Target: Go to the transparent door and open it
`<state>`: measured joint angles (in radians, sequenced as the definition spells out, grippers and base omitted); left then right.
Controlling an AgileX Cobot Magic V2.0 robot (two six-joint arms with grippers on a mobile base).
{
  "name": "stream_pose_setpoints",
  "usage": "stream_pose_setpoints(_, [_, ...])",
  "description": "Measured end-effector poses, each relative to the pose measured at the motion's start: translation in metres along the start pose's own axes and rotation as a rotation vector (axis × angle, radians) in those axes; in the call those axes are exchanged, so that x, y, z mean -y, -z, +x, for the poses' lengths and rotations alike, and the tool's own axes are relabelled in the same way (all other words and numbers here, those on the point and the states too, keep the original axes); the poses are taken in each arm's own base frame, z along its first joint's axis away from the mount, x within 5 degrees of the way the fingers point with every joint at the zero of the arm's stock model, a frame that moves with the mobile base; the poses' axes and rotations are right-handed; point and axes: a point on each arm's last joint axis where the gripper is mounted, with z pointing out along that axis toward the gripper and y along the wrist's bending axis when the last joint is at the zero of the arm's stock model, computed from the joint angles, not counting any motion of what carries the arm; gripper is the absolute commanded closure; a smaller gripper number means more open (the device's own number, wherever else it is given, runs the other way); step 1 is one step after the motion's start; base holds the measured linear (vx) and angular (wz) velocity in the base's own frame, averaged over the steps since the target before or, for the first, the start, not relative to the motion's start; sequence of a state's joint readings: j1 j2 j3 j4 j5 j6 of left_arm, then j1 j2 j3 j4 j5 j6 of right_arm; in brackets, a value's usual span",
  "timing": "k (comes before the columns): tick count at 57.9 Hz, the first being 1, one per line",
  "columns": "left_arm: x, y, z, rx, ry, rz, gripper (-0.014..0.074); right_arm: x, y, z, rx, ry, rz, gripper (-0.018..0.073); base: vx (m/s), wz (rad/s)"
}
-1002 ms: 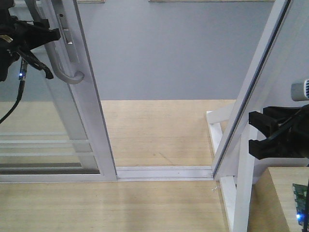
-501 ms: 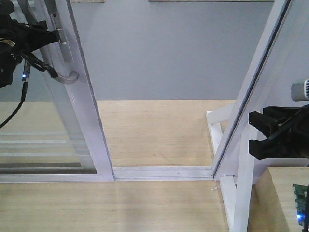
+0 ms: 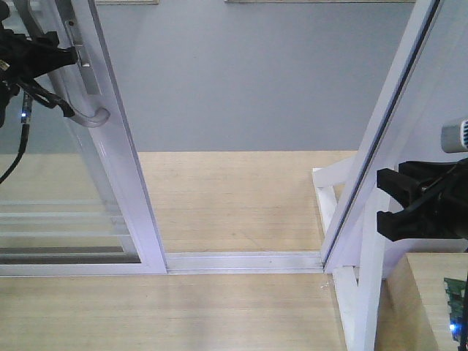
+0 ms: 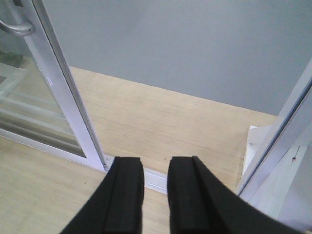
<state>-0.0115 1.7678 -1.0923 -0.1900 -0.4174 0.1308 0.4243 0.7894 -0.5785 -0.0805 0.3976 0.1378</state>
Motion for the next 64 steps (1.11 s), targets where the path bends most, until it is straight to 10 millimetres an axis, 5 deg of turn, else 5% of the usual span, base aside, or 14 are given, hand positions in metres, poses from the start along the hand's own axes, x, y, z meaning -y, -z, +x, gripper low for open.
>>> stream_pose_setpoints(31, [-0.029,0.01,-0.005,-0.096,0.077,-0.068,0.0184,0.0,0.0,0.0,0.0,-0.001,0.0,0.0309,0.0,0.0])
stream_pose_setpoints(64, [-0.013,0.125,-0.099,-0.107,0.082,0.051,0.0184,0.0,0.0,0.0,-0.001,-0.003,-0.001,0.0309,0.0,0.0])
